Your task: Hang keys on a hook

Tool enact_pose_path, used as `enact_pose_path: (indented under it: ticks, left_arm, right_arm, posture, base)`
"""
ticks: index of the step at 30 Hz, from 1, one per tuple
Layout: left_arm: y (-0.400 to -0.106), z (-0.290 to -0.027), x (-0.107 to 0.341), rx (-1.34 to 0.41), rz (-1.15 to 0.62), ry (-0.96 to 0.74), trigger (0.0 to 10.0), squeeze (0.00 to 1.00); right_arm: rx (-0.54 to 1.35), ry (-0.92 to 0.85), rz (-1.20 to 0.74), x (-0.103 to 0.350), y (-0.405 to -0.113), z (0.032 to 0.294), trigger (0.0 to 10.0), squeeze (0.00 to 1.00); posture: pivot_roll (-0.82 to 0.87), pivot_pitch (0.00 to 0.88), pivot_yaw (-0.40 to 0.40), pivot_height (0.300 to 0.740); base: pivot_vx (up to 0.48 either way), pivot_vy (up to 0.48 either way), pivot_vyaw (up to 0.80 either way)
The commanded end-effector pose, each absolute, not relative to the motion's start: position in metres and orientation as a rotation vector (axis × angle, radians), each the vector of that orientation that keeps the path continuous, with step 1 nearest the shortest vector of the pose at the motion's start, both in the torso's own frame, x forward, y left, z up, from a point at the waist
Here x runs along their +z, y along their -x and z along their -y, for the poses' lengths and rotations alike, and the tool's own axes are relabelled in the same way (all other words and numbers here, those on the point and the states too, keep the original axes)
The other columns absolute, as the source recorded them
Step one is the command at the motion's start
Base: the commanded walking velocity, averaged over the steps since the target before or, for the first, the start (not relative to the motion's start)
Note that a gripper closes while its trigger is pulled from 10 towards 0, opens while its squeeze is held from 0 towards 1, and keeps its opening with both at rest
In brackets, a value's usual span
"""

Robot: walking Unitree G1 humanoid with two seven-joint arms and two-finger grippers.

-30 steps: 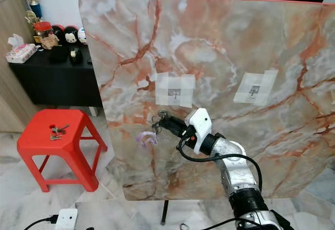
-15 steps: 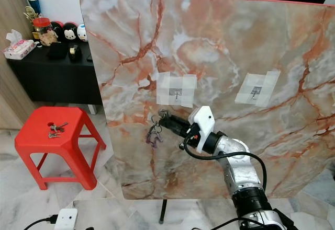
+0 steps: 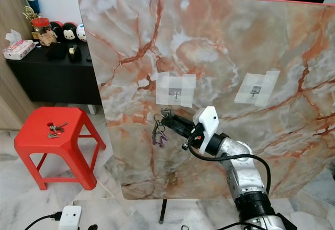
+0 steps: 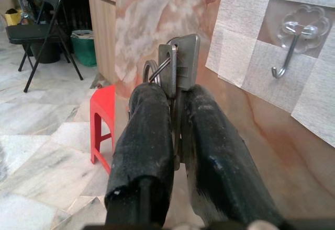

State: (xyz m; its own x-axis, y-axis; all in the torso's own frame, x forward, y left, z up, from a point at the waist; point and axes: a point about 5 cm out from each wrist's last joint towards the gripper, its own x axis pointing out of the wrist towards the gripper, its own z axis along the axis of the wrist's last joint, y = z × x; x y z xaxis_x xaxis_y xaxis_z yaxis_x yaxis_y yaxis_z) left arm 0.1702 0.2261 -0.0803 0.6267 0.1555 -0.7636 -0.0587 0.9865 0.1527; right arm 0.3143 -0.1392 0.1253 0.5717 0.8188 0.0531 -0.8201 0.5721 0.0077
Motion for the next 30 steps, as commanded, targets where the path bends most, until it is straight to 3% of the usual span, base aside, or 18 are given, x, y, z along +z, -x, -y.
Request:
enact_pose_path:
  ticks: [1,9,22,30]
  left_arm:
    - [-0.164,-0.224,-0.084,0.116,-0.910,-0.127,10.0,0.00]
    - [-0.163,-0.225,-0.084,0.123,-0.908,-0.126,10.0,0.00]
    - [-0.165,-0.226,-0.083,0.133,-0.902,-0.125,10.0,0.00]
    - [-0.168,-0.225,-0.082,0.140,-0.891,-0.118,10.0,0.00]
  right_arm:
    - [0.963,-0.023,0.091,0.138,-0.317,0.140,10.0,0.00]
    - [0.980,-0.030,0.094,0.139,-0.317,0.137,10.0,0.00]
    - [0.998,-0.073,0.130,0.147,-0.320,0.128,10.0,0.00]
    - [0.902,-0.102,0.174,0.155,-0.331,0.130,10.0,0.00]
  posture:
    - [0.07,0.000,-0.063,0.740]
    - [0.07,0.000,-0.065,0.740]
    - [0.08,0.000,-0.074,0.740]
    - [0.09,0.000,-0.078,0.740]
  base:
    - [0.000,-0.259,0.00]
    - [0.000,-0.271,0.00]
    - [0.000,0.000,0.00]
    - [0.000,0.000,0.00]
